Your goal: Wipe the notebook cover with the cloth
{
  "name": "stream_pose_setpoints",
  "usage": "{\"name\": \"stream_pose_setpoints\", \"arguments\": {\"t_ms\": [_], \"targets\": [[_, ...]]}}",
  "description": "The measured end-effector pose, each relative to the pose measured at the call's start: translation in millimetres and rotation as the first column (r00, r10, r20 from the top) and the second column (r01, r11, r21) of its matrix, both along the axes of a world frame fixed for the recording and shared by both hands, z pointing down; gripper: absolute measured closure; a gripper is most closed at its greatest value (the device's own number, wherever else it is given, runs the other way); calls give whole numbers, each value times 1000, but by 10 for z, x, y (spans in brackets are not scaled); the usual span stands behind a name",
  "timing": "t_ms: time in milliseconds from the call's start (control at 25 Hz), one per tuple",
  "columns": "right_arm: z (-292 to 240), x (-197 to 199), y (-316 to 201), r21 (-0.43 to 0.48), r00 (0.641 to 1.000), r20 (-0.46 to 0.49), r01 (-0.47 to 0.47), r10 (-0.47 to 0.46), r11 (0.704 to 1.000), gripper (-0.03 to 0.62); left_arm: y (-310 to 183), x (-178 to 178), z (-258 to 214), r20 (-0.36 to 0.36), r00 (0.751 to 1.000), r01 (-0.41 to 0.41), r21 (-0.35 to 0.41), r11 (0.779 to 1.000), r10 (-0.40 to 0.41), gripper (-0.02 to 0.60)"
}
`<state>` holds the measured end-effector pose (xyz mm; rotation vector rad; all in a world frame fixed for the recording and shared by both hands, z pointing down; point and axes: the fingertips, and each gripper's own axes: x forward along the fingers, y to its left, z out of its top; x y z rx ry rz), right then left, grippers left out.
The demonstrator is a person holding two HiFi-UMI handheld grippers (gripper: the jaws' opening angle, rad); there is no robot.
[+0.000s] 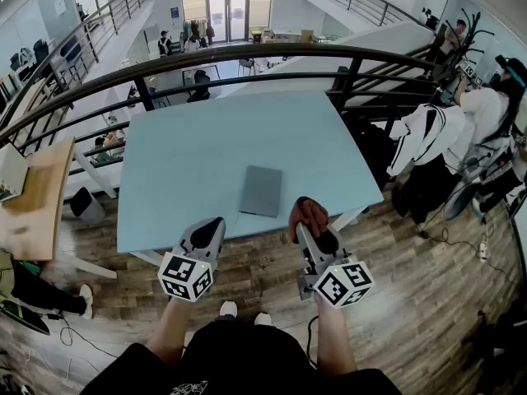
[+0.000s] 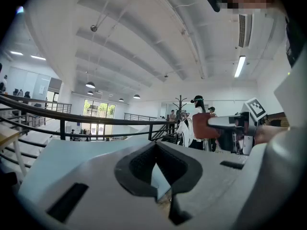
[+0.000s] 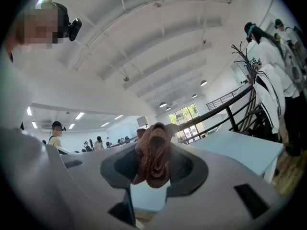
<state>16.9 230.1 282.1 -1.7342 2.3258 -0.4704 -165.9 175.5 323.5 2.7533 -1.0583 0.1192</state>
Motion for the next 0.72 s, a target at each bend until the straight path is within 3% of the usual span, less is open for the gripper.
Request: {"name": "stream_pose_setpoints", "arguments": {"t_ms": [360,720], "targets": [[-18,-226,-7,10,999,-41,-33,33,999,448,-184,-304,-53,-17,1000,6,15,1000,-6,575],[-48,-324,-155,14,998,-12,-69,69,998,441,-395,-519,-63,-30,999,-10,26,1000,11,575]]}}
